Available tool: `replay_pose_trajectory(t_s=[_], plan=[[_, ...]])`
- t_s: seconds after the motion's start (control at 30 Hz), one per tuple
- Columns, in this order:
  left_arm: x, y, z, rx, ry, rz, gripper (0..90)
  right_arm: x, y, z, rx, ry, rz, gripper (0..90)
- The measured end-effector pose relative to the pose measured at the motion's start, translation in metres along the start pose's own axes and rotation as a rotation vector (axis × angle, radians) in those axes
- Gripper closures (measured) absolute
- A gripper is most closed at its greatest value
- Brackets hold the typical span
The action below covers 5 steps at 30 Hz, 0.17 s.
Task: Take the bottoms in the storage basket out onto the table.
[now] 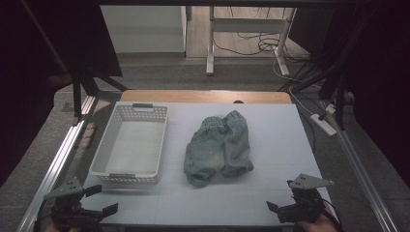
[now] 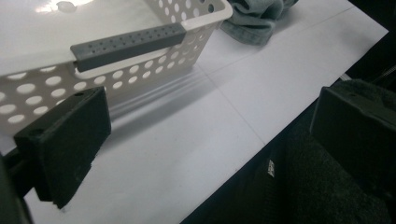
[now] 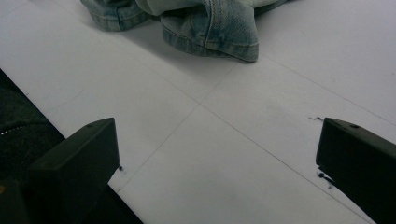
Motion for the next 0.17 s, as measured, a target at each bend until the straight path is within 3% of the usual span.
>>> replay_pose_trajectory(t_s=[0.17], plan=[[0.0002,-0.0003,0.0014,-0.008,0.01,0.005,0.0,0.0005,0.0002,0.0,-0.002,0.002,0.003,0.0]])
Point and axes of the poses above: each handheld gripper's, and its own axes: x roughly forward along the jaws, y roughly out of its underside, z roughly to its left, the point moved 2 cm from there along x, roughly forward along the jaws, and after that the axes turned 6 degrees about y, right-handed, at the moved point
